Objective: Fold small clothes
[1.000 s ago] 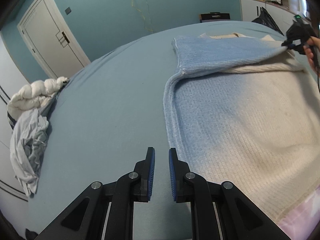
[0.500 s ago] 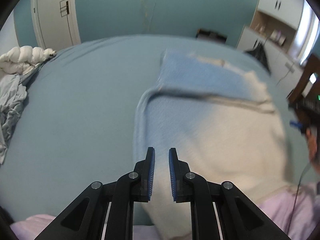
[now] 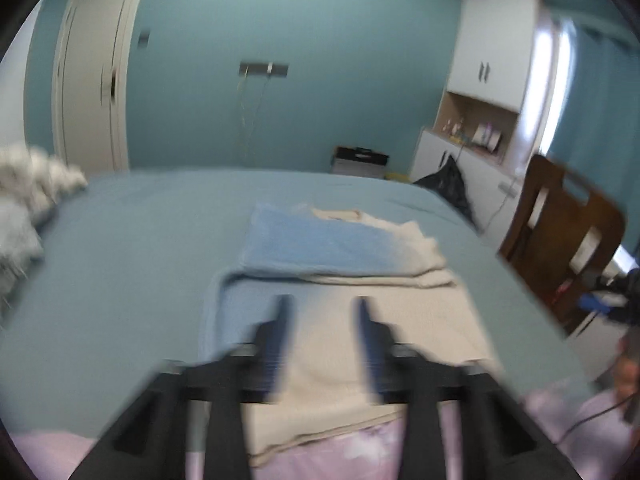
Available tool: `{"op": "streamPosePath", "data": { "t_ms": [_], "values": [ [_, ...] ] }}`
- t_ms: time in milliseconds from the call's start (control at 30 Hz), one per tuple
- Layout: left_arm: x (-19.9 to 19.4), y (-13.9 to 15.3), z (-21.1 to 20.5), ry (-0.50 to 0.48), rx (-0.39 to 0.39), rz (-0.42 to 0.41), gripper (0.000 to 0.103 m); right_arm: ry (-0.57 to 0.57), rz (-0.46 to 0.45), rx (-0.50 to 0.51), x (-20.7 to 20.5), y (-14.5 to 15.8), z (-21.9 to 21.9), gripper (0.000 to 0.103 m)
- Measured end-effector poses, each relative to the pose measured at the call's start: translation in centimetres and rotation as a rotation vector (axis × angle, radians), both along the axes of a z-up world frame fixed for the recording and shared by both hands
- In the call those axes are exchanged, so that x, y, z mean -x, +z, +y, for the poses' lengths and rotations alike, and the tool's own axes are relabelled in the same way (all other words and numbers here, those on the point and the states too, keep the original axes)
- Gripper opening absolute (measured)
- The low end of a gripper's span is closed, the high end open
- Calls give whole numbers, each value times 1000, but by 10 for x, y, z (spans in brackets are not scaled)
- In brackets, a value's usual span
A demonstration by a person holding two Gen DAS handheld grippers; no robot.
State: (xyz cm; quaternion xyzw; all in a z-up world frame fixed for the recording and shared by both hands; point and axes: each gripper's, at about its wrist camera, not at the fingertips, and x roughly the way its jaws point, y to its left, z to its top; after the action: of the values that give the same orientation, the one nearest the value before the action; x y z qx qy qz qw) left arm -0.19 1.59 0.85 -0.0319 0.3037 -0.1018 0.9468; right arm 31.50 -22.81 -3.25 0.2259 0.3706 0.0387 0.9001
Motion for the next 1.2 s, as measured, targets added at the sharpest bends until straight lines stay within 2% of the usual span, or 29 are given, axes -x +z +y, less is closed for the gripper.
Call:
{"op": "streamPosePath", "data": {
  "t_ms": [33, 100, 233, 300, 400, 467, 533, 633, 733, 833, 900, 1033, 1133, 1200],
  "values": [
    [4, -1, -9, 23, -72, -8, 102, -7, -6, 16, 9, 1, 3, 90],
    [12, -2, -22, 56, -161, -39, 103, -5, 1, 47, 11, -18, 9, 90],
    [2, -8, -38, 121, -306, -1, 103, 42, 81, 30, 9, -32, 12, 90],
    [-3, -10, -40, 139, -304, 24, 103, 47, 101, 43, 12, -30, 10, 90],
    [-21, -23, -38, 144, -252, 136, 103, 40, 100, 64, 13, -31, 1, 90],
    [-32, -32, -40, 141, -249, 172, 103, 0, 83, 76, 10, -33, -11, 90],
    [-33, -38, -36, 131, -256, 169, 103, -33, 65, 90, 11, -30, -22, 90],
    [-59, -49, -29, 130, -250, 159, 103, -61, 46, 137, 11, -26, -33, 90],
    [-94, -63, -22, 127, -216, 179, 103, -62, 63, 187, 2, -41, -33, 90],
    [-140, -81, -13, 124, -200, 210, 103, -45, 99, 160, -8, -59, -29, 90],
    [-175, -98, -8, 128, -219, 245, 103, -38, 118, 139, -15, -69, -25, 90],
    [-242, -149, 3, 177, -337, 351, 103, -30, 129, 122, -26, -80, -18, 90],
    [-281, -187, 15, 198, -345, 432, 103, -19, 133, 129, -29, -85, -12, 90],
    [-300, -204, 20, 207, -369, 448, 103, -12, 138, 132, -28, -87, -8, 90]
  ]
}}
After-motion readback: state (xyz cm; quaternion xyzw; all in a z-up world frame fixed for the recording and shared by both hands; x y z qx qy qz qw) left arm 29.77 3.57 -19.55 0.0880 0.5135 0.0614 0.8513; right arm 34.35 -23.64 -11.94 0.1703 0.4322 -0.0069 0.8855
